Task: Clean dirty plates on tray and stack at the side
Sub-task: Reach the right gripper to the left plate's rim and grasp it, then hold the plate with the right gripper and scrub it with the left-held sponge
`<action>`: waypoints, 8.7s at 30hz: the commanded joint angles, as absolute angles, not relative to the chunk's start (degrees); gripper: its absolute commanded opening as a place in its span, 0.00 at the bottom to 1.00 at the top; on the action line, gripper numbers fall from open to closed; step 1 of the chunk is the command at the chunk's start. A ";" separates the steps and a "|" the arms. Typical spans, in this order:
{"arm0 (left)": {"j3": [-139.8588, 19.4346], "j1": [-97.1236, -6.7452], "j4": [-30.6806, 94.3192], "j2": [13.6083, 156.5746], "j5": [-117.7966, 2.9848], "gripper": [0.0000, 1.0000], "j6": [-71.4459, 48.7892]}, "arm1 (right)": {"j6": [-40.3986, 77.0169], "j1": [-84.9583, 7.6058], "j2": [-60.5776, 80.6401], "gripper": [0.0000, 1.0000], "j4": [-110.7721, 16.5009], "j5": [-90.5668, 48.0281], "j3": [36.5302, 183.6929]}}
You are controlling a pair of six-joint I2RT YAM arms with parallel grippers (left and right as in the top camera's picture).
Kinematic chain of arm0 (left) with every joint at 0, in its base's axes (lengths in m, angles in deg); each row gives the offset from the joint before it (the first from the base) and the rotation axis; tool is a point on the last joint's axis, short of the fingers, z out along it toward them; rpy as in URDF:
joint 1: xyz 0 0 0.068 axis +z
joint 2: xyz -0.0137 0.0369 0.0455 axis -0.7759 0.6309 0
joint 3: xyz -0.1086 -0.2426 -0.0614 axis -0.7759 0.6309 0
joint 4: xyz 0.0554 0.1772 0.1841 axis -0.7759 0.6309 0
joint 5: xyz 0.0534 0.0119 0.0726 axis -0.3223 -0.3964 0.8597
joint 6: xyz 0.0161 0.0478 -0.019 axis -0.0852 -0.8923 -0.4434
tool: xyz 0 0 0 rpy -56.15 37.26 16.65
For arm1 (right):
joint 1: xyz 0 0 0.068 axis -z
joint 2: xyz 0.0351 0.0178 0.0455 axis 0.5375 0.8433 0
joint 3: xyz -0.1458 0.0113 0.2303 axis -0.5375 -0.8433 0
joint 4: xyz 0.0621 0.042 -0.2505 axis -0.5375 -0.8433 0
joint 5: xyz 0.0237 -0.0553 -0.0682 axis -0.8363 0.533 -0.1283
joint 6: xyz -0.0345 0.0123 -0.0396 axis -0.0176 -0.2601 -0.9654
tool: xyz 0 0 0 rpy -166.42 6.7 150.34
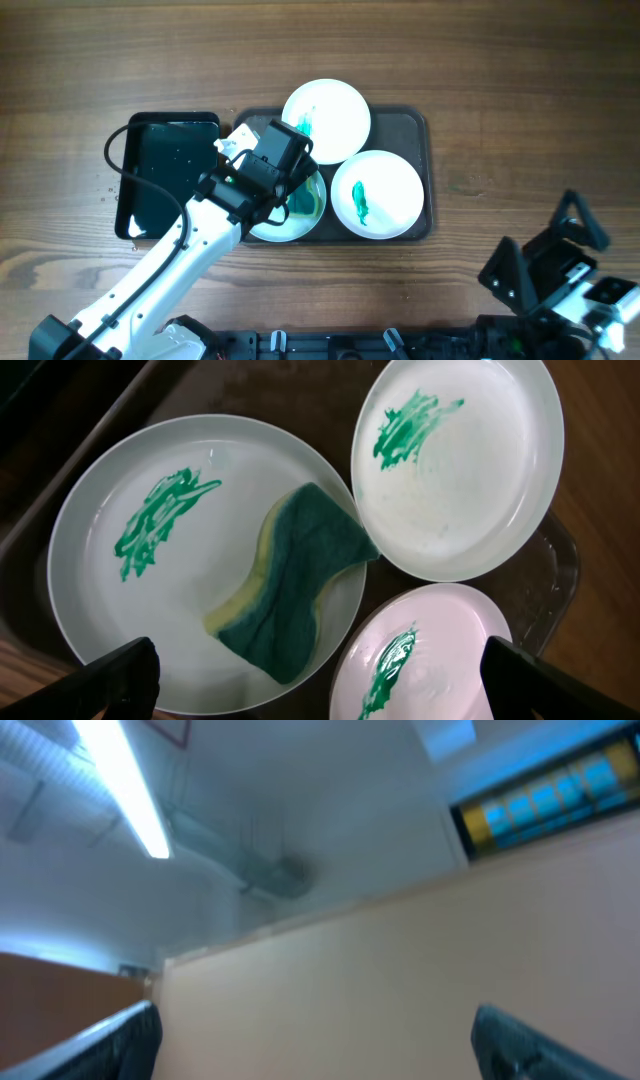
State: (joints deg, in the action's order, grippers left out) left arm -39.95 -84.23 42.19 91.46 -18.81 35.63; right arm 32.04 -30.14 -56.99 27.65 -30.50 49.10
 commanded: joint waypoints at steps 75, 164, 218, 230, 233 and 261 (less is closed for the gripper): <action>-40.10 -70.55 46.50 92.01 -16.25 1.00 23.17 | 2.94 -60.96 51.22 0.49 -51.45 -42.85 111.61; -32.34 -75.83 21.62 114.06 -42.46 0.05 -6.62 | 7.56 -62.25 56.05 0.11 -51.28 -40.51 108.42; -33.81 -74.94 23.98 107.99 -43.00 0.04 7.00 | 19.14 -63.12 54.11 0.04 -43.37 -26.18 112.42; -33.81 -72.99 28.86 118.57 -14.65 0.04 11.37 | 19.21 -64.92 54.11 0.04 -45.35 -20.93 112.40; -33.83 -70.68 30.13 118.50 -11.22 0.04 11.46 | 18.92 -64.92 54.11 0.04 -45.46 -20.93 112.40; -31.99 -68.34 23.85 116.38 -37.34 0.04 -6.68 | 17.26 -64.92 54.11 0.04 -46.56 -20.95 112.40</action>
State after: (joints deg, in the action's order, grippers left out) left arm -33.50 -68.21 23.52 112.95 -38.57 -0.59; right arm 18.92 -65.05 55.02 -46.27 -23.03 111.83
